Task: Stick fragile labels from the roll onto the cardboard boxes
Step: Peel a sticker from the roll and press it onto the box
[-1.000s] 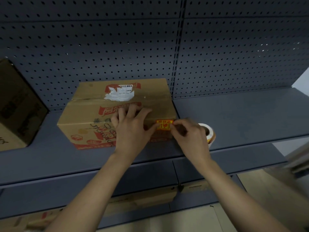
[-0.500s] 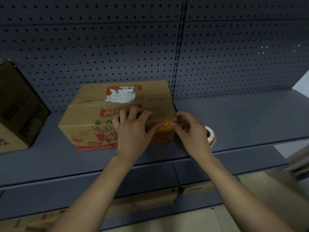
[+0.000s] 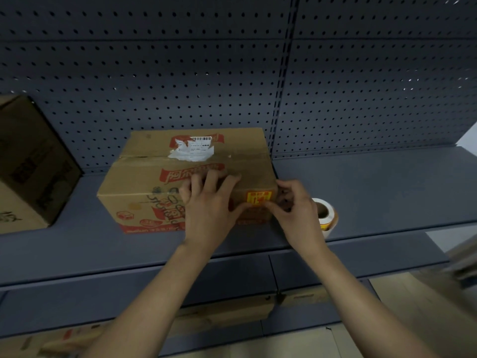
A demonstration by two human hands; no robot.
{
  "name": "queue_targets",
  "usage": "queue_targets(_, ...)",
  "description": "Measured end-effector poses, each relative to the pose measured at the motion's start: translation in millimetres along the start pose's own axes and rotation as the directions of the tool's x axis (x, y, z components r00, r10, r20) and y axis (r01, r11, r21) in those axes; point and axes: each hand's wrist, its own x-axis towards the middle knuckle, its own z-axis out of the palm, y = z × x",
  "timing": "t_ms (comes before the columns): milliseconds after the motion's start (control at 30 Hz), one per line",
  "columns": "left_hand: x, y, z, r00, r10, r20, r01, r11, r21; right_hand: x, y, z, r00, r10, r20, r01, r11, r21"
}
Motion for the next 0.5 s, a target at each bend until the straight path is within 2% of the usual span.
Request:
queue_targets(200,0.9,0.4,-0.4,0.999,0.018,-0.037,-0.019,0.999,-0.026,-3.0,0.8,2.3,1.000,-0.014,-0.013,0.014,1.000,-0.016)
queue_targets(367,1.2,1.1,-3.6,0.999,0.007,0.039,-0.007,1.000,-0.007,-4.1,-3.1,1.8,1.000,-0.023,0.002,0.023,1.000,-0.020)
queue_targets(500,1.7,-4.3,-15.5,0.993,0.076,0.088,-0.072,0.996,-0.047,-3.8,-9.0,-1.8,0.999,0.027,0.048,-0.029,0.998,0.055)
